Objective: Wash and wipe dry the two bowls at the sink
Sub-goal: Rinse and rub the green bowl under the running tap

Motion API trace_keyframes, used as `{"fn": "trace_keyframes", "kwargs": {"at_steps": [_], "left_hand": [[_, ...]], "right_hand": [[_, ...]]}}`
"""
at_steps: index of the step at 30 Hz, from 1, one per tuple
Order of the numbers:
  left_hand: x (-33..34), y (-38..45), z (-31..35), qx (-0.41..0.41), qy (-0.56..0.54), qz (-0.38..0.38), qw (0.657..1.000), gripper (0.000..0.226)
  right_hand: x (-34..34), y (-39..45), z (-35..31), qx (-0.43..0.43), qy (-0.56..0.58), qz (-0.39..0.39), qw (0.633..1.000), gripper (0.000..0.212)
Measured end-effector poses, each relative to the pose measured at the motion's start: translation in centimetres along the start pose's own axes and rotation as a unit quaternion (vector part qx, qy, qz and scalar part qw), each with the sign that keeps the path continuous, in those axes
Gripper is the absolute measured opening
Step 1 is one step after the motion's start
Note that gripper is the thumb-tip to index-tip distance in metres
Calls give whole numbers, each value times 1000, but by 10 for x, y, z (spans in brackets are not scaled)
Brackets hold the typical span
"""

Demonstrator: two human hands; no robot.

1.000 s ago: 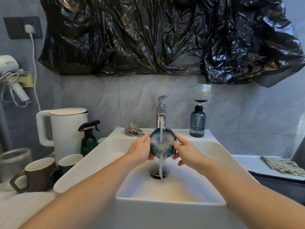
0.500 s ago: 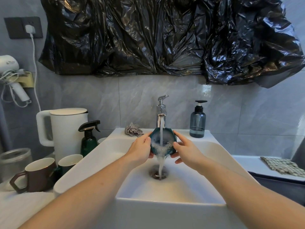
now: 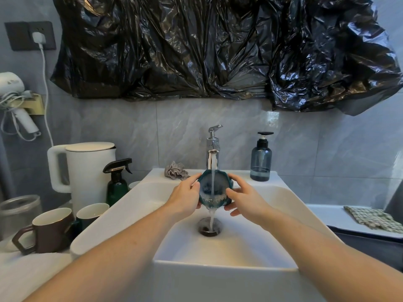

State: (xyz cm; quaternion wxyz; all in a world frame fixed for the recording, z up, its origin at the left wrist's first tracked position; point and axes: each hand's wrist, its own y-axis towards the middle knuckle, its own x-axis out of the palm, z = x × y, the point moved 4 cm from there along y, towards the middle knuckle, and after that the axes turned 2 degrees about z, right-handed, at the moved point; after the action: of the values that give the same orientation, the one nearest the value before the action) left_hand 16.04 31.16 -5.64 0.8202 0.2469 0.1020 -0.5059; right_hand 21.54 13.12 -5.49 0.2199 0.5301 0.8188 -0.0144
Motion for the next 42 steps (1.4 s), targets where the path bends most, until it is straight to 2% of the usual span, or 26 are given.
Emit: {"fn": "trace_keyframes", "kwargs": {"at_steps": [5,11,17,19,23,27,31,33,42], "left_hand": [[-3,-2,1,12,37,3,999,39],[-7,-5,1,-12,77,18,997,40],[-7,-8,5,-29,86,2,996,53],[-9,-7,12,-3,138,8,990,63],[-15,6,38,98,283,-13,954,67],[-15,5,41,138,214,-44,966,54],[-18,-3,21,125,170,-77,974,84],[-21,-2,14,110,160,-91,977,87],[-20,-4,14,108,145,-28,983,87]], "right_hand": [[1,-2,1,14,-34,-9,999,39],[0,-6,-1,37,-63,-11,997,40],[-4,-6,-1,69,7,0,998,40],[-3,-6,0,79,16,0,997,41],[-1,-8,-3,80,14,-12,997,38],[0,-11,-4,79,9,-16,997,34],[-2,-9,-2,94,13,7,995,34],[-3,-5,-4,101,14,22,995,36],[-4,15,-35,131,-5,28,991,37]]}}
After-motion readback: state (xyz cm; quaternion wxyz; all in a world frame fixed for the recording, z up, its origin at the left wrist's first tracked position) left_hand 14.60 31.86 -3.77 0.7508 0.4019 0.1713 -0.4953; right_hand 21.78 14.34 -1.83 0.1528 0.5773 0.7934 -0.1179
